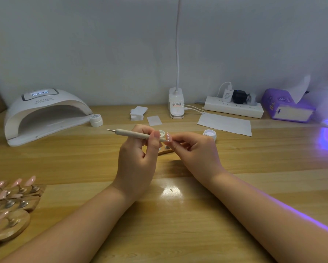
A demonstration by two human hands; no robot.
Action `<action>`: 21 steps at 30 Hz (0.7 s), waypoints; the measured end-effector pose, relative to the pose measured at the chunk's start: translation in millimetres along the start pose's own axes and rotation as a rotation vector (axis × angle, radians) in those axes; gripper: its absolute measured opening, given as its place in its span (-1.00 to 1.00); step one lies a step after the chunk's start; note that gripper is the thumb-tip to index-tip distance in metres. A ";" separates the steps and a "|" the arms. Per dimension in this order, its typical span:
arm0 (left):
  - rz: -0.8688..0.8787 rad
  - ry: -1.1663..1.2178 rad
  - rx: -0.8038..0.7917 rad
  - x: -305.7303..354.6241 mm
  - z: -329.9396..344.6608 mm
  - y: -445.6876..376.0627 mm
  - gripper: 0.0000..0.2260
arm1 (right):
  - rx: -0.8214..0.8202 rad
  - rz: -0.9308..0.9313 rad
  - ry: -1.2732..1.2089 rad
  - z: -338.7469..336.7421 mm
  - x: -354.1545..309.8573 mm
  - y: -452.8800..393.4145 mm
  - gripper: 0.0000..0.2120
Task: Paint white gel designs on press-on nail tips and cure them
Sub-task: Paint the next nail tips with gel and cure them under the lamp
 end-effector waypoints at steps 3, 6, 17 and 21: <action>0.023 0.056 0.060 -1.3 -2.8 -2.3 -0.92 | 0.004 0.014 -0.021 0.0 1.3 -0.5 -0.86; 0.020 0.075 0.116 -9.6 -6.0 -5.0 -0.91 | 0.000 0.021 -0.050 0.4 1.6 -0.8 -0.85; -0.398 0.047 -0.088 -48.9 9.3 0.9 -0.85 | -0.145 0.096 0.153 15.7 2.5 -2.7 -0.87; -0.420 0.053 -0.063 -49.5 9.5 1.7 -0.83 | -0.115 0.090 0.323 19.8 1.0 -3.6 -0.87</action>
Point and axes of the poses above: each hand's wrist, its own y-axis away from the middle knuckle, its own z-axis out of the palm, x = y × z, the point moved 5 cm from there along -y, towards the middle knuckle, and after that the axes turned 12 degrees about z, right-handed, at the moved point
